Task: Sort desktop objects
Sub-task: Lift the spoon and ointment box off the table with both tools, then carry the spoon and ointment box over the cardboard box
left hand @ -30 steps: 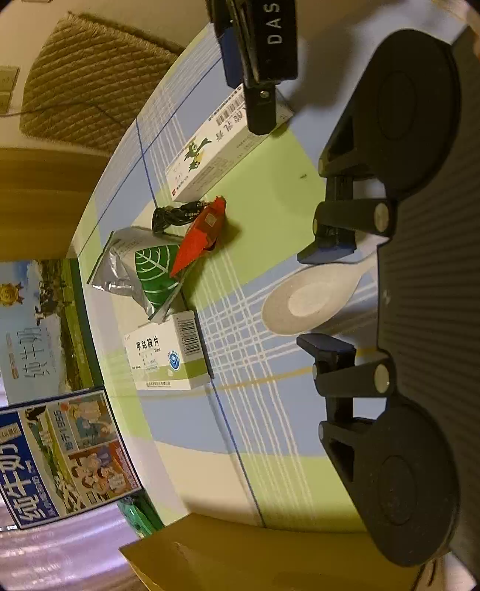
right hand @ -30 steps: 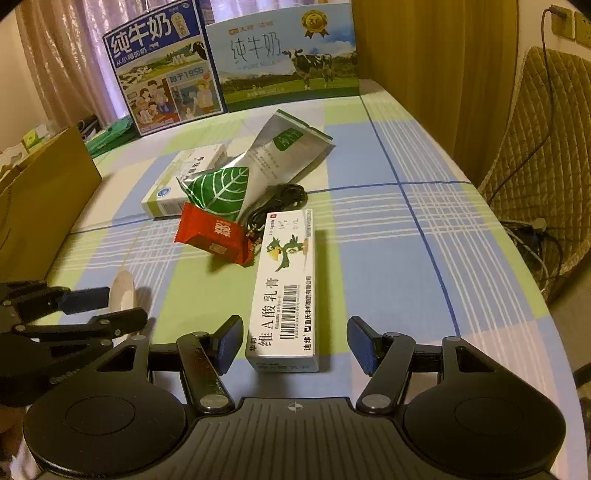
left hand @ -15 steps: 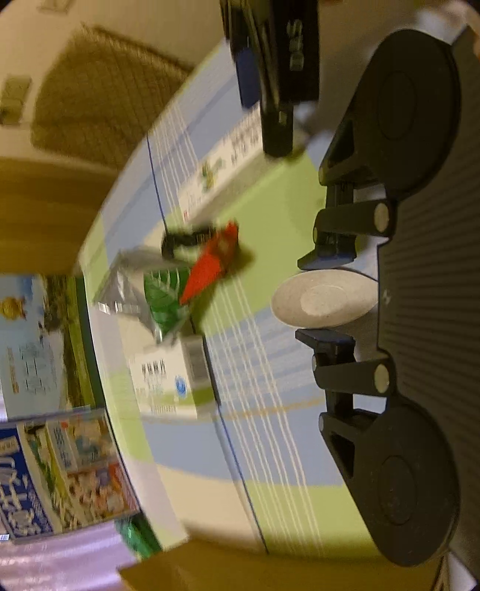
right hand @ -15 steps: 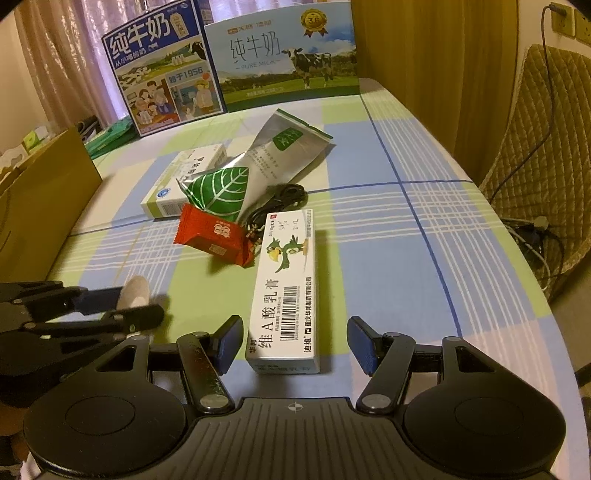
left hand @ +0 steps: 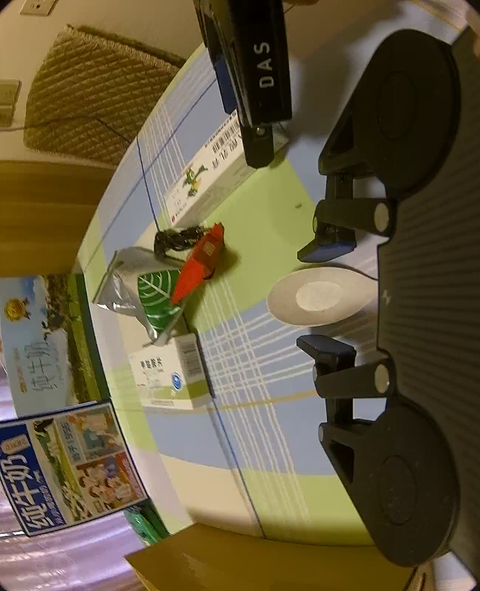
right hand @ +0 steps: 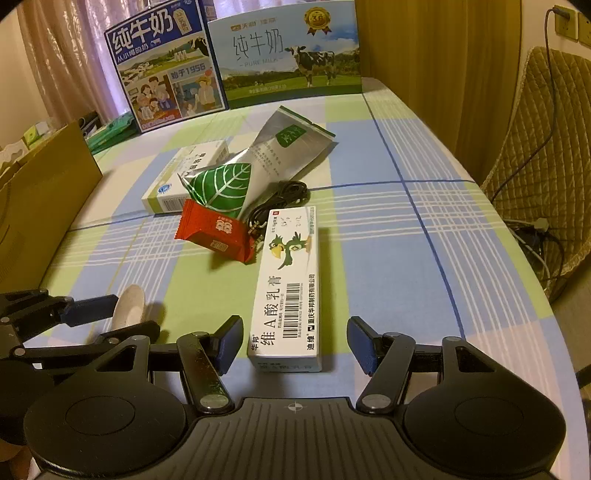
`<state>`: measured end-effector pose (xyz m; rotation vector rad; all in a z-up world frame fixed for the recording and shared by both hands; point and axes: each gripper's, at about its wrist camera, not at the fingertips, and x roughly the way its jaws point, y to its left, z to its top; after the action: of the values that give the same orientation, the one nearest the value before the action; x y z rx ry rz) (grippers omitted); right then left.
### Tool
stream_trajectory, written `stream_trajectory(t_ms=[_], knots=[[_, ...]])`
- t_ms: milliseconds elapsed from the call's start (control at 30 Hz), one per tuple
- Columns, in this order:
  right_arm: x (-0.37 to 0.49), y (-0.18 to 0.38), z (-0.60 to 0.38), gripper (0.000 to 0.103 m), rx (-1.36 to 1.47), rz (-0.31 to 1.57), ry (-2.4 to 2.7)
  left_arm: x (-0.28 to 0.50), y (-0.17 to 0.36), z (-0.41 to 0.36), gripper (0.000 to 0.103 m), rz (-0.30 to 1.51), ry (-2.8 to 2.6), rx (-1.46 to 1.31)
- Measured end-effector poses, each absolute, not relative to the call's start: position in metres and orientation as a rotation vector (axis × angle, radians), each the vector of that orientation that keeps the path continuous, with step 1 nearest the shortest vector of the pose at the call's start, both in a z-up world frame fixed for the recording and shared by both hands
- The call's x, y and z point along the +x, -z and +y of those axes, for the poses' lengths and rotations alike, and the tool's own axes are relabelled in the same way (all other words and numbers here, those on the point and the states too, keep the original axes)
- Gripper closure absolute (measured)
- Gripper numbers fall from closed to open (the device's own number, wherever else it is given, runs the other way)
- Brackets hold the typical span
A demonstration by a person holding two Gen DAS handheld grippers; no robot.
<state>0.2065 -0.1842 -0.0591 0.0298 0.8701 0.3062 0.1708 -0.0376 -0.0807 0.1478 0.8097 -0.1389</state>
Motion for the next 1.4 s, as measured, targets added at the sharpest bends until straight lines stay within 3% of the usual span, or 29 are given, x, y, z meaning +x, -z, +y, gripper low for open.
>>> stream_trajectory(t_ms=[100,167,700,733,833,1400], knots=[[0.206,0.059,-0.184,0.043,0.028,0.869,-0.307,0.172,0.081,-0.035,0.067,0.817,0.137,0.121],[0.207,0.059,-0.183,0.043,0.019,0.864,-0.309,0.172,0.081,-0.035,0.075,0.825,0.144,0.111],[0.223,0.066,-0.168,0.044,-0.047,0.845,-0.311,0.170,0.067,-0.029,0.075,0.810,0.165,0.083],[0.224,0.067,-0.166,0.046,-0.063,0.840,-0.308,0.170,0.067,-0.029,0.075,0.811,0.165,0.085],[0.225,0.067,-0.161,0.067,-0.109,0.822,-0.289,0.170,0.068,-0.028,0.075,0.818,0.166,0.089],[0.167,0.031,-0.183,0.068,-0.022,0.786,-0.243,0.148,0.024,-0.021,0.075,0.748,0.173,0.091]])
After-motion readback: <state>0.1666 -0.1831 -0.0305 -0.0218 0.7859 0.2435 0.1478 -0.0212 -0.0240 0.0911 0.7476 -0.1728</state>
